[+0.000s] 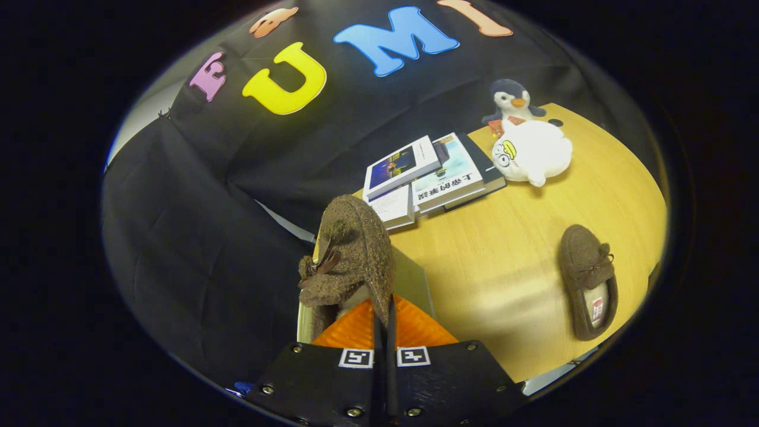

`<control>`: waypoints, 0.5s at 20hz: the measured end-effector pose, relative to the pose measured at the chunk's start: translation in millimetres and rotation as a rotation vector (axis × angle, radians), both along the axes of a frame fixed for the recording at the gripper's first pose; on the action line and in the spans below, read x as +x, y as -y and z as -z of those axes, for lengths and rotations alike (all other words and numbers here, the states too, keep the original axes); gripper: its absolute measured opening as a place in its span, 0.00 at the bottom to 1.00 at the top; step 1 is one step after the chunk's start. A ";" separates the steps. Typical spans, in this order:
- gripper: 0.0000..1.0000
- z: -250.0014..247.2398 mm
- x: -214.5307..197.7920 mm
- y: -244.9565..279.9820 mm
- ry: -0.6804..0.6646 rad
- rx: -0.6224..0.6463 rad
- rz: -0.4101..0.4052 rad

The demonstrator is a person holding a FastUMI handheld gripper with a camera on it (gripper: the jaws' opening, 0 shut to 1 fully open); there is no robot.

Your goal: Open the storage box then place both shoes into the box .Put the left shoe in first, then the right shoe, with the right side of both shoes facing outward in a uniform manner.

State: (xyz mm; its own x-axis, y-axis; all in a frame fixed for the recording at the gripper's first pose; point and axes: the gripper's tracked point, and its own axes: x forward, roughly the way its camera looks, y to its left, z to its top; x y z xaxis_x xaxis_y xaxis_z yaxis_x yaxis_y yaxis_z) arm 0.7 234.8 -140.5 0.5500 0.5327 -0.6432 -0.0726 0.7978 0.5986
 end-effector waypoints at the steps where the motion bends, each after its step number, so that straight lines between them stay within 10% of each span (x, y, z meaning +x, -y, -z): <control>1: 0.01 2.2 -1.2 -9.1 -0.004 -0.001 -0.011; 10: 0.00 48.0 -20.0 -81.3 -0.095 -0.021 -0.063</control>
